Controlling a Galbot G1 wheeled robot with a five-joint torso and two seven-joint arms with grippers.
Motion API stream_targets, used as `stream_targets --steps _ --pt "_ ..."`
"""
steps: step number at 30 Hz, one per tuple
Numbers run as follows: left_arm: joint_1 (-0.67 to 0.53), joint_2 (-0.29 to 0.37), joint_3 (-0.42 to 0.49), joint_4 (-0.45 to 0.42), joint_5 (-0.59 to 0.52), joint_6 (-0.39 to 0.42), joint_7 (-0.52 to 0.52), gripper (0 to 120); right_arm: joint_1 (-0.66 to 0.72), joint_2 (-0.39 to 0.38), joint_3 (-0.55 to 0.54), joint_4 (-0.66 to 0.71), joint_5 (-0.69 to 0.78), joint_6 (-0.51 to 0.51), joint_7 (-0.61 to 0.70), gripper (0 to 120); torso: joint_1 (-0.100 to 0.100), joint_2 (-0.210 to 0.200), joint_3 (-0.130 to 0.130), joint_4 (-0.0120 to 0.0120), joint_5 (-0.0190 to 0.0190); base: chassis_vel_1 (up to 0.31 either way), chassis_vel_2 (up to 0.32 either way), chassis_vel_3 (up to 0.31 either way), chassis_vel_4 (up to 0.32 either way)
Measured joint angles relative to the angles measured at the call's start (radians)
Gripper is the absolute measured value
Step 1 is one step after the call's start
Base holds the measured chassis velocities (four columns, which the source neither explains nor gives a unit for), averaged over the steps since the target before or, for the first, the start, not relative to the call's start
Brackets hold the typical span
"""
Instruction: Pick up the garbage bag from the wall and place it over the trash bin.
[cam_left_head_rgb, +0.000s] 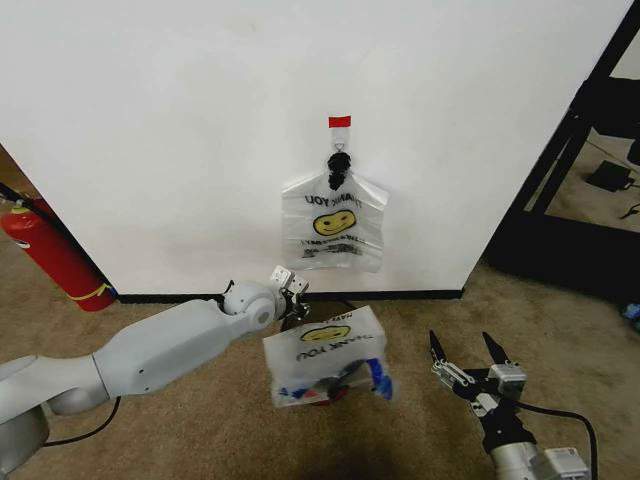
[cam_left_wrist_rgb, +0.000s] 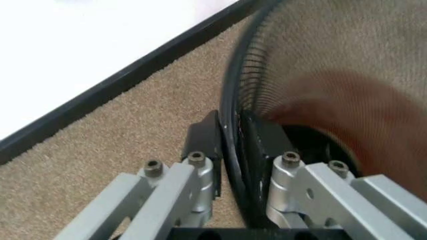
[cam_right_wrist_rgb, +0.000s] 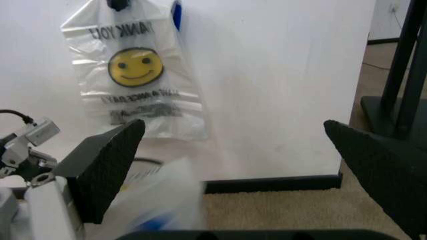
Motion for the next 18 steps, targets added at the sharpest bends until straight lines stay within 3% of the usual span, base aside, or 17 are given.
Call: stream_targets --steps 7,18 --pt "0.047 0.016 -0.059 -0.023 -0.041 0.004 -0.029 4 0.019 -0.003 -0.012 -0.003 -0.002 -0.015 0.013 100 0.000 0.000 0.000 0.0000 0.0002 0.000 0.000 0.000 0.000" --pt "0.321 0.075 -0.329 -0.142 -0.083 0.008 -0.100 4 0.038 -0.009 -0.040 -0.011 -0.011 -0.026 0.023 100 0.000 0.000 0.000 -0.0001 0.0005 0.000 0.000 0.000 0.000"
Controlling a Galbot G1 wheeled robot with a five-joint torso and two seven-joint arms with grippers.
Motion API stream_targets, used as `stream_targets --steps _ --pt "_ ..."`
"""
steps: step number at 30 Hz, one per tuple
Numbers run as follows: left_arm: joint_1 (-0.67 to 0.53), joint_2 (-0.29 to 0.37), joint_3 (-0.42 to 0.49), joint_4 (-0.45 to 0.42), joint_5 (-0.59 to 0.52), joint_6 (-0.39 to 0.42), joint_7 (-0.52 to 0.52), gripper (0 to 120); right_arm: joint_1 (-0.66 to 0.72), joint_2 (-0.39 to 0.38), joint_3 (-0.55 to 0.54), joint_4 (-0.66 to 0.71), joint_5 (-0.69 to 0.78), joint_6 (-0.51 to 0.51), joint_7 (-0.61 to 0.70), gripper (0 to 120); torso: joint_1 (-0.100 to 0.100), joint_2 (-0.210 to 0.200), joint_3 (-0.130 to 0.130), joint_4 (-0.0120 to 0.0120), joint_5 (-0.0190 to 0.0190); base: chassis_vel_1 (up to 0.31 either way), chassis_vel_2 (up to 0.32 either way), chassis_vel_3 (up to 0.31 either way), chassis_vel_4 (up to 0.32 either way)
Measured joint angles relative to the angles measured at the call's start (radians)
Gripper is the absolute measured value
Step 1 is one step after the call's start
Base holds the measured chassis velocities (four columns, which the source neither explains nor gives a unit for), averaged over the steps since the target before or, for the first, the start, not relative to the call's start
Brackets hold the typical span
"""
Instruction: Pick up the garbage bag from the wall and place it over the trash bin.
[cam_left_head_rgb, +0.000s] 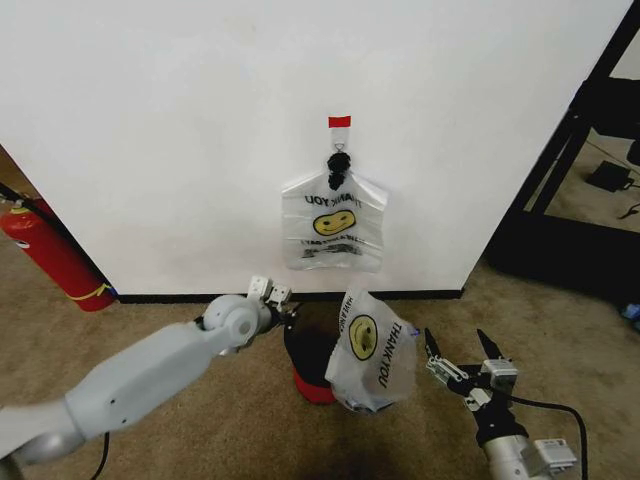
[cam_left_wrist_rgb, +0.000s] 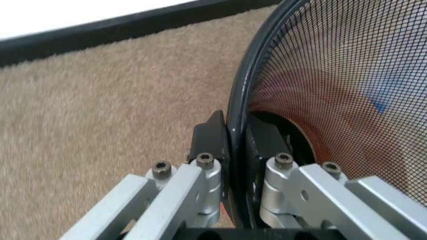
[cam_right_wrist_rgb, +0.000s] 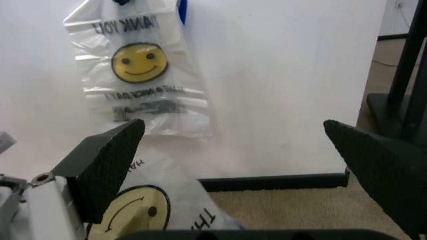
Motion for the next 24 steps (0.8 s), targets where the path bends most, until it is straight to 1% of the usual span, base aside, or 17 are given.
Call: stream_targets --steps 5,10,17,19,20,21,22,23,24 --pt "0.130 -0.006 -0.154 -0.023 -0.004 -0.006 -0.034 4 -0.002 0.001 -0.011 0.001 -0.007 0.000 0.001 100 0.000 0.000 0.000 0.0001 -0.0003 0.000 0.000 0.000 0.000" --pt "0.207 -0.009 -0.231 -0.043 -0.004 -0.012 -0.046 4 -0.001 0.001 -0.021 0.001 -0.005 -0.002 0.005 100 0.000 0.000 0.000 0.0000 -0.0001 0.000 0.000 0.000 0.000" --pt "0.259 -0.006 -0.269 -0.075 0.010 -0.013 -0.065 4 0.006 0.002 -0.036 0.001 0.000 -0.012 0.011 100 0.000 0.000 0.000 0.0001 -0.0002 0.000 0.000 0.000 0.000" --pt "0.264 -0.006 -0.270 -0.097 0.012 -0.014 -0.084 4 0.007 0.002 -0.040 0.000 0.000 -0.012 0.011 100 0.000 0.000 0.000 0.0001 -0.0003 0.000 0.000 0.000 0.000" --pt "0.266 -0.005 -0.269 -0.125 0.013 -0.012 -0.098 4 0.009 0.003 -0.044 -0.004 0.000 -0.012 0.012 100 0.000 0.000 0.000 0.0001 -0.0004 0.000 0.000 0.000 0.000" --pt "0.266 -0.005 -0.269 -0.125 0.013 -0.012 -0.098 4 0.009 0.003 -0.044 -0.004 0.000 -0.012 0.012 100 0.000 0.000 0.000 0.0001 -0.0004 0.000 0.000 0.000 0.000" --pt "0.265 -0.002 -0.268 -0.143 0.013 -0.010 -0.106 4 0.011 0.003 -0.047 -0.006 0.000 -0.012 0.012 100 0.000 0.000 0.000 0.0001 0.0000 0.000 0.000 0.000 0.000" --pt "0.264 0.000 -0.266 -0.155 0.013 -0.008 -0.111 5 0.012 0.003 -0.049 -0.007 -0.001 -0.012 0.012 100 0.000 0.000 0.000 0.0004 0.0001 0.000 0.000 0.000 0.000" --pt "0.260 0.002 -0.265 -0.167 0.014 -0.007 -0.118 10 0.014 0.003 -0.053 -0.008 -0.001 -0.012 0.012 100 0.000 0.000 0.000 0.0002 -0.0001 0.000 0.000 0.000 0.000"
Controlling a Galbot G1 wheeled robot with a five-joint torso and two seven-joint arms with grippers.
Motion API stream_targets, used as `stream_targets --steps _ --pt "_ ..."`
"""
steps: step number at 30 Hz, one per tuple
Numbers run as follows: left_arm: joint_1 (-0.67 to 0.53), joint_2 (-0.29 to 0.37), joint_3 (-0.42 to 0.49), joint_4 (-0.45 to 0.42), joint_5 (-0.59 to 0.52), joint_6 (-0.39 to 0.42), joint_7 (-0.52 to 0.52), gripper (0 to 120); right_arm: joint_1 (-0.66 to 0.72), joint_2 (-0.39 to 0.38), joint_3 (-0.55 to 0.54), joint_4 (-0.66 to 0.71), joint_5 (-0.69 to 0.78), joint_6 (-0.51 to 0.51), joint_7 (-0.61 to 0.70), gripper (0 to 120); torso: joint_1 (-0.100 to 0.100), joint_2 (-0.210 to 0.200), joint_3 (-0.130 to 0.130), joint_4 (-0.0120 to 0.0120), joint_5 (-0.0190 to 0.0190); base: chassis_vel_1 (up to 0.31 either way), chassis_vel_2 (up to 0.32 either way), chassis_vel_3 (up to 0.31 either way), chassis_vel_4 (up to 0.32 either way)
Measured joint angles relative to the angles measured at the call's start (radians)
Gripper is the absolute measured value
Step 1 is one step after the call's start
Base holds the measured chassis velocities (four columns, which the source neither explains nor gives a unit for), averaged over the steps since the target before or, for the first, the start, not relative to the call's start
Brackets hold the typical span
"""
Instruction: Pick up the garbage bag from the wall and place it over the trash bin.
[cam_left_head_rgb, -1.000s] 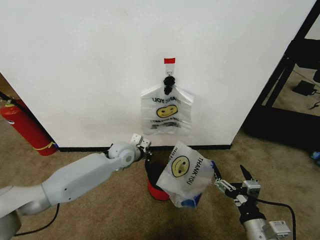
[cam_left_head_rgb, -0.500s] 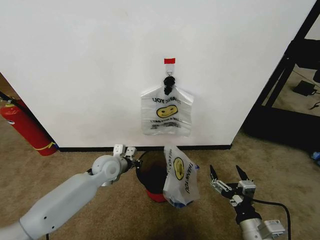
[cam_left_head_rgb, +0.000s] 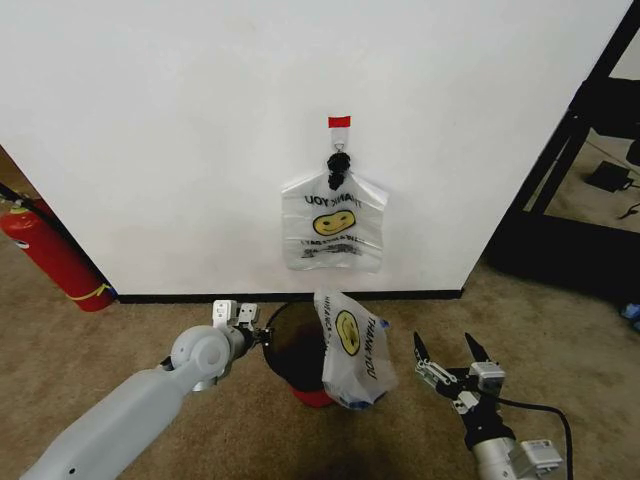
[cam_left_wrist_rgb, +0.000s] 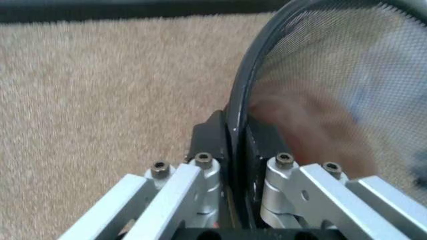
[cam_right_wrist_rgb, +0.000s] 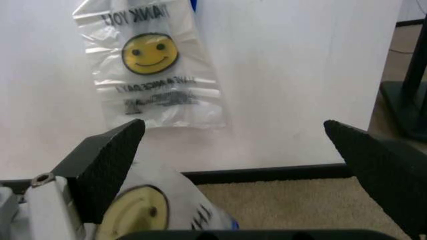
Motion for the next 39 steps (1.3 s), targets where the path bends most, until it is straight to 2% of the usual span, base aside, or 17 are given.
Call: stream_targets --steps 2,4,5,8,13,18,20,21,23,24,26,29,30,32,36,37,39 --pt "-0.001 0.001 0.000 -0.004 0.001 0.001 -0.003 13 0.001 0.000 -0.001 0.000 0.000 0.000 0.000 100 0.000 0.000 0.000 -0.0001 -0.0001 0.000 0.000 0.000 0.000" --pt "-0.002 0.003 0.000 -0.008 0.001 0.001 -0.007 21 0.002 0.000 -0.003 0.000 0.000 0.000 0.000 100 0.000 0.000 0.000 -0.0001 0.0001 0.000 0.000 0.000 0.000" --pt "-0.001 0.006 -0.001 -0.011 0.002 0.002 -0.009 31 0.002 0.001 -0.004 0.000 0.000 0.000 0.000 100 0.000 0.000 0.000 0.0000 0.0001 0.000 0.000 0.000 0.000" --pt "0.003 0.010 -0.005 -0.015 0.006 0.002 -0.009 37 0.003 0.001 -0.005 0.002 0.001 0.000 0.001 100 0.000 0.000 0.000 -0.0001 -0.0001 0.000 0.000 0.000 0.000" --pt "0.029 0.023 -0.040 -0.045 0.017 0.002 -0.010 59 0.002 -0.001 -0.008 0.002 0.018 0.000 0.001 100 0.000 0.000 0.000 -0.0001 0.0000 0.000 0.000 0.000 0.000" --pt "0.060 0.037 -0.071 -0.085 0.025 0.002 -0.008 70 0.004 -0.006 -0.009 0.008 0.050 -0.007 0.001 100 0.000 0.000 0.000 0.0000 0.0000 0.000 0.000 0.000 0.000" --pt "0.082 0.047 -0.101 -0.133 0.059 -0.010 -0.012 86 0.006 -0.011 -0.003 0.041 0.145 -0.042 0.009 100 0.000 0.000 0.000 -0.0003 0.0001 0.000 0.000 0.000 0.000" --pt "0.091 0.052 -0.113 -0.155 0.069 -0.016 -0.010 89 0.006 -0.012 0.007 0.058 0.220 -0.075 0.015 100 0.000 0.000 0.000 -0.0002 -0.0001 0.000 0.000 0.000 0.000" --pt "0.094 0.053 -0.117 -0.162 0.071 -0.018 -0.010 89 0.006 -0.012 0.012 0.063 0.248 -0.089 0.016 100 0.000 0.000 0.000 -0.0001 -0.0001 0.000 0.000 0.000 0.000" --pt "0.117 0.059 -0.141 -0.200 0.092 -0.033 -0.005 97 0.009 -0.013 0.045 0.083 0.407 -0.183 0.018 100 0.000 0.000 0.000 -0.0002 -0.0001 0.000 0.000 0.000 0.000" --pt "0.184 0.065 -0.179 -0.257 0.189 -0.113 0.037 100 0.034 -0.017 0.118 0.058 0.669 -0.354 0.003 100 0.000 0.000 0.000 -0.0004 -0.0001 0.000 0.000 0.000 0.000" --pt "0.286 0.063 -0.210 -0.300 0.338 -0.275 0.120 100 0.091 -0.027 0.179 -0.080 0.840 -0.484 -0.090 100 0.000 0.000 0.000 -0.0001 0.0004 0.000 0.000 0.000 0.000" --pt "0.286 0.063 -0.210 -0.300 0.338 -0.275 0.120 100 0.091 -0.027 0.179 -0.080 0.840 -0.484 -0.090 100 0.000 0.000 0.000 -0.0001 0.0004 0.000 0.000 0.000 0.000" --pt "0.366 0.048 -0.233 -0.309 0.413 -0.385 0.167 100 0.166 -0.042 0.203 -0.216 0.906 -0.547 -0.213 100 0.000 0.000 0.000 -0.0001 0.0001 0.000 0.000 0.000 0.000" --pt "0.480 0.010 -0.290 -0.344 0.501 -0.507 0.226 100 0.292 -0.057 0.202 -0.443 0.893 -0.591 -0.428 100 0.000 0.000 0.000 0.0002 0.0003 0.000 0.000 0.000 0.000" --pt "0.480 0.010 -0.290 -0.344 0.501 -0.507 0.226 100 0.292 -0.057 0.202 -0.443 0.893 -0.591 -0.428 100 0.000 0.000 0.000 0.0002 0.0003 0.000 0.000 0.000 0.000" --pt "0.545 -0.013 -0.323 -0.368 0.571 -0.549 0.252 100 0.358 -0.055 0.191 -0.573 0.852 -0.624 -0.537 100 0.000 0.000 0.000 0.0002 0.0005 0.000 0.000 0.000 0.000"
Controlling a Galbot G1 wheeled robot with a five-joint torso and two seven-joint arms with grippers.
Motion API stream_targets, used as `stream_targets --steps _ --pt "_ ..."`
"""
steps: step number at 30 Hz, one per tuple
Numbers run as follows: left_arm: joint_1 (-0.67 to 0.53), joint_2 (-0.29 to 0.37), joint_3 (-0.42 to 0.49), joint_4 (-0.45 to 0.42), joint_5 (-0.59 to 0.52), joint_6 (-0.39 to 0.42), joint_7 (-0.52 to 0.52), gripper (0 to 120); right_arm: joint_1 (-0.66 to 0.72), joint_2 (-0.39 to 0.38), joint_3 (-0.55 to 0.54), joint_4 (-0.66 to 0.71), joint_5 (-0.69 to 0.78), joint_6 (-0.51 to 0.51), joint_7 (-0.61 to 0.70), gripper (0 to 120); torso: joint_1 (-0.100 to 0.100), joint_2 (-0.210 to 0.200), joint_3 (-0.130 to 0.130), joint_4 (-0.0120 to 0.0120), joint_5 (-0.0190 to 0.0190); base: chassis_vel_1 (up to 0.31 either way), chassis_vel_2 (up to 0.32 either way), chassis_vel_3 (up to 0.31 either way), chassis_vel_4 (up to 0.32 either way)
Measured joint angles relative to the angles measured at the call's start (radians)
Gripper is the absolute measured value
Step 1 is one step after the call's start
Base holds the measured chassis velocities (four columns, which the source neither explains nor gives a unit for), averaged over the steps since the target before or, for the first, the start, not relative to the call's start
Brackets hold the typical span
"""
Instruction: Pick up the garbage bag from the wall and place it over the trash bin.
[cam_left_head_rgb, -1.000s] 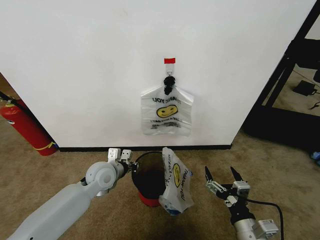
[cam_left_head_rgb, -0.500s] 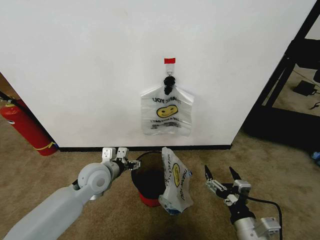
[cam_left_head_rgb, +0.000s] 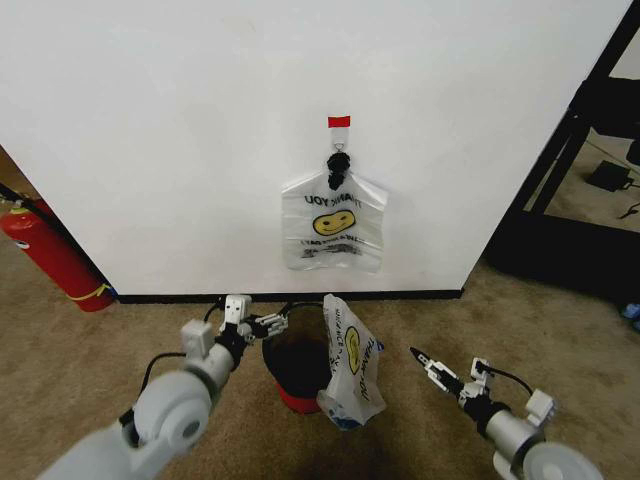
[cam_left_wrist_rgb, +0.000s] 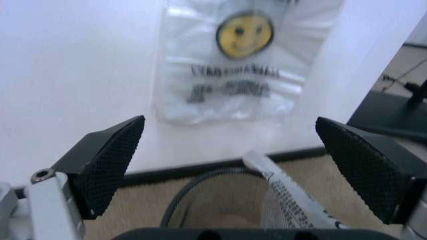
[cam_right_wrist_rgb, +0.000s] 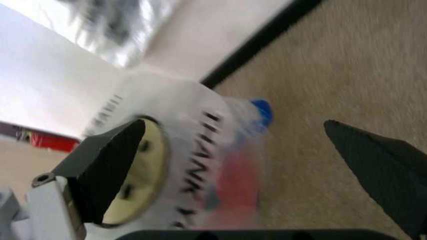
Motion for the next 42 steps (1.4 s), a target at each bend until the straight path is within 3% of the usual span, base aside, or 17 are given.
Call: stream_targets --steps 4,20,39,42 --pt "0.066 -0.018 -0.016 -0.005 0.099 -0.041 0.019 100 0.069 0.042 -0.014 -0.141 -0.032 -0.042 -0.107 100 0.000 0.000 0.000 -0.0001 -0.0002 0.000 0.000 0.000 0.000" --pt "0.075 -0.031 -0.020 -0.025 0.127 -0.033 0.010 100 0.096 0.208 -0.104 -0.263 -0.166 -0.043 -0.227 100 0.000 0.000 0.000 -0.0003 -0.0005 0.000 0.000 0.000 0.000" --pt "0.056 -0.030 -0.012 -0.036 0.103 -0.015 -0.014 100 0.071 0.197 -0.110 -0.241 -0.199 -0.009 -0.296 100 0.000 0.000 0.000 -0.0003 -0.0004 0.000 0.000 0.000 0.000" --pt "0.058 -0.030 -0.013 -0.042 0.102 -0.014 -0.014 100 0.071 0.197 -0.112 -0.242 -0.207 0.000 -0.304 88 0.000 0.000 0.000 -0.0003 -0.0004 0.000 0.000 0.000 0.000"
